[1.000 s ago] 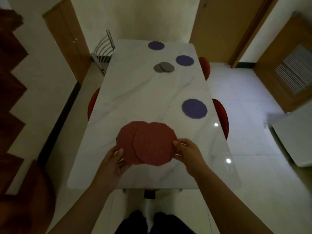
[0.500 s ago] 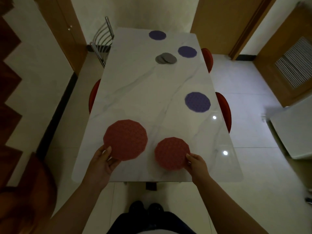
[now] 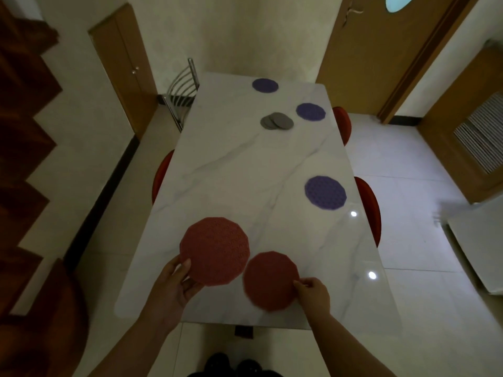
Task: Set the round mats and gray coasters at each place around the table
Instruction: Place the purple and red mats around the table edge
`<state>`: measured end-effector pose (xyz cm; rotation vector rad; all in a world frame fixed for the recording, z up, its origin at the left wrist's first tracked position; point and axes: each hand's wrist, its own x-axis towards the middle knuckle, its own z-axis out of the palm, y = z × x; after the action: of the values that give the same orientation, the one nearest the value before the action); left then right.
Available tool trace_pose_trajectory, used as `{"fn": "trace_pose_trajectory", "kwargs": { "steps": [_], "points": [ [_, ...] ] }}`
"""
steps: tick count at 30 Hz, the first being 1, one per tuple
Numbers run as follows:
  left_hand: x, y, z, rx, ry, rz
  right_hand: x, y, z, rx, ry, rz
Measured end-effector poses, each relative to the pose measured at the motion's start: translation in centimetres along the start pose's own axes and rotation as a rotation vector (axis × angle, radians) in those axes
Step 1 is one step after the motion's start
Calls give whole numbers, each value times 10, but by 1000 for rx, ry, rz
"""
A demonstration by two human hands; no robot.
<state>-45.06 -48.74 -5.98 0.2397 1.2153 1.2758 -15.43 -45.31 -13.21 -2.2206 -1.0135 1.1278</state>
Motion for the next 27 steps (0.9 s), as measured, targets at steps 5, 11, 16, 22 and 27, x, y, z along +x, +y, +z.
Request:
{"fn": "trace_pose_trajectory", "kwargs": {
  "steps": [5,11,16,22,27],
  "points": [
    [5,1,-1,-21,10,11,2,8,-3,-137,-22,-4],
    [4,0,1,-11,19,13,-4,-14,-5,-51,-26,-77],
    [-4,-2,0,-6,11,45,-29,-83,12,119,-203,-295],
    [-11,6,-24,-40,36,89,-83,-140,46,241,-603,-434],
    [2,33,-62,-33,6,90,-100,-164,90,141,-494,-483]
  ]
}}
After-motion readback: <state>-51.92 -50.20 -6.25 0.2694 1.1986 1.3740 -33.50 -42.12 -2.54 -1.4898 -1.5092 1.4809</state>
